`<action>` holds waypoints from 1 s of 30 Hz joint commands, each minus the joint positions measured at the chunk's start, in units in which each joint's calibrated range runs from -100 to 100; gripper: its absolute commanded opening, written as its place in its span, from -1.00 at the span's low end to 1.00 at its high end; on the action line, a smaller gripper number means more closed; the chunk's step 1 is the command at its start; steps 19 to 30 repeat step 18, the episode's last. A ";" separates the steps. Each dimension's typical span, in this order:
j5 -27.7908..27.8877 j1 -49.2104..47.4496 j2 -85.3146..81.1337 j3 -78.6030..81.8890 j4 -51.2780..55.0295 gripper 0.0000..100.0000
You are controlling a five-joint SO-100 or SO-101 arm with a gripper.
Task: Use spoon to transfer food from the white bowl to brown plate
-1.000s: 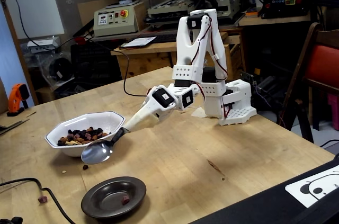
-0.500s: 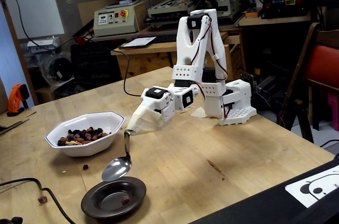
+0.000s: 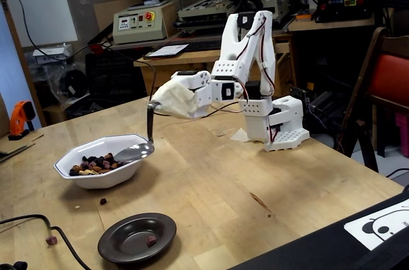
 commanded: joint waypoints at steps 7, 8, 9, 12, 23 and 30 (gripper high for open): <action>-0.39 11.08 -12.32 5.61 6.38 -0.95; -0.44 12.19 -13.51 5.96 7.73 -0.95; -0.44 13.08 -14.63 5.96 8.99 -0.95; -0.44 15.67 -17.02 6.23 12.55 -0.95; -0.49 20.85 -18.39 6.31 17.21 -0.95; -0.49 20.85 -18.39 6.31 17.21 -0.95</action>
